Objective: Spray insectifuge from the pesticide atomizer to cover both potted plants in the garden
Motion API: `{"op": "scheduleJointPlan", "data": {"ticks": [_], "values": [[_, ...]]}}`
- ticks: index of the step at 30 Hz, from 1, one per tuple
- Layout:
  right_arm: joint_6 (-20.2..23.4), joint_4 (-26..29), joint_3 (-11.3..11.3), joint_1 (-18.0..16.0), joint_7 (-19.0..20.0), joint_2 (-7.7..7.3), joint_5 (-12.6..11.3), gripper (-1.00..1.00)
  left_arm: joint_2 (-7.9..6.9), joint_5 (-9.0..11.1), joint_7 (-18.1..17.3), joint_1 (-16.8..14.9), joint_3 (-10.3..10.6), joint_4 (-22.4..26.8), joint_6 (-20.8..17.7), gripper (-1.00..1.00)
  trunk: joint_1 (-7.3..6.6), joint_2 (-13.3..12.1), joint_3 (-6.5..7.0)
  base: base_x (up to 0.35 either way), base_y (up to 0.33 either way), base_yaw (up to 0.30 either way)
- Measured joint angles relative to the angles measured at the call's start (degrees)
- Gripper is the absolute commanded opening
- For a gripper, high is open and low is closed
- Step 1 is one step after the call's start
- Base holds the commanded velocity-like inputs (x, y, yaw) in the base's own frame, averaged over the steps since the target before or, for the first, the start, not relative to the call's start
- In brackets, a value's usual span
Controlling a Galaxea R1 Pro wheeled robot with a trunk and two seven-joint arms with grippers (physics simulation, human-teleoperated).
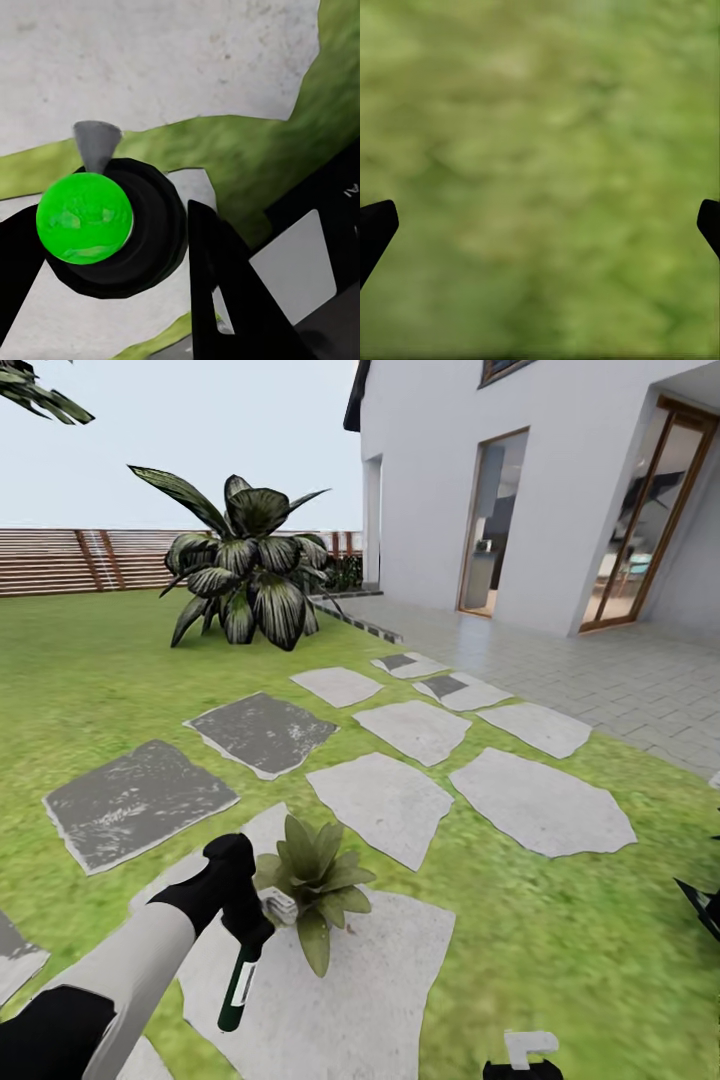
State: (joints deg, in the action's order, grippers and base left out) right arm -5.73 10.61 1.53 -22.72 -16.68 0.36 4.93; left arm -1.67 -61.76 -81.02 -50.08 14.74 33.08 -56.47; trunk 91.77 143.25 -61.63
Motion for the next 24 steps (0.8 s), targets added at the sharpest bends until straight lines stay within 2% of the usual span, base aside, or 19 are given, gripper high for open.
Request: {"op": "scheduleJointPlan", "data": {"ticks": [4, 8, 10, 15, 17, 20, 24], "values": [[0.0, 0.0, 0.0, 0.0, 0.0, 0.0, 0.0, 1.0, -0.4, 0.0, 0.0, 0.1, 0.2, -0.2, 0.0, -1.0, 0.1, 0.1, -1.25, 0.0, 0.0, 0.0], [0.0, 0.0, 0.0, 0.0, 0.0, -0.01, 0.0, 1.0, -0.9, 0.0, 0.2, 2.6, -1.3, -0.2, 0.2, -1.0, 0.21, 0.1, -2.37, 0.0, 0.0, 0.0], [0.0, 0.0, 0.0, 0.0, 0.0, -0.07, 0.1, 1.0, -1.15, 0.0, 0.7, 3.6, -2.0, -0.1, 0.4, -1.0, 0.2, 0.1, -2.4, 0.0, 0.0, 0.0], [-0.1, -0.1, 0.1, 0.0, 0.1, -0.26, 0.2, 1.0, -0.09, 0.2, 3.8, 4.0, -2.6, 0.2, 0.3, -1.0, 0.2, 0.1, -2.41, 0.0, 0.0, 0.0], [-0.1, -0.1, 0.1, 0.0, 0.1, -0.27, 0.2, 1.0, 0.78, 0.3, 4.0, 3.9, -2.7, 1.8, 0.2, -1.0, 0.2, 0.1, -2.41, 0.0, 0.0, 0.0], [-0.1, -0.1, 0.1, 0.0, 0.1, -0.31, 0.2, 1.0, 1.24, 0.4, 4.1, 3.9, -2.9, 5.4, 0.0, -1.0, 0.2, 0.1, -2.41, 0.0, 0.0, 0.0], [0.0, -0.1, 0.1, 0.0, 0.2, -0.35, 0.2, 1.0, 1.38, 0.4, 4.1, 3.9, -6.6, 7.2, 0.0, -1.0, 0.2, 0.1, -2.41, 0.0, 0.0, 0.0]]}}
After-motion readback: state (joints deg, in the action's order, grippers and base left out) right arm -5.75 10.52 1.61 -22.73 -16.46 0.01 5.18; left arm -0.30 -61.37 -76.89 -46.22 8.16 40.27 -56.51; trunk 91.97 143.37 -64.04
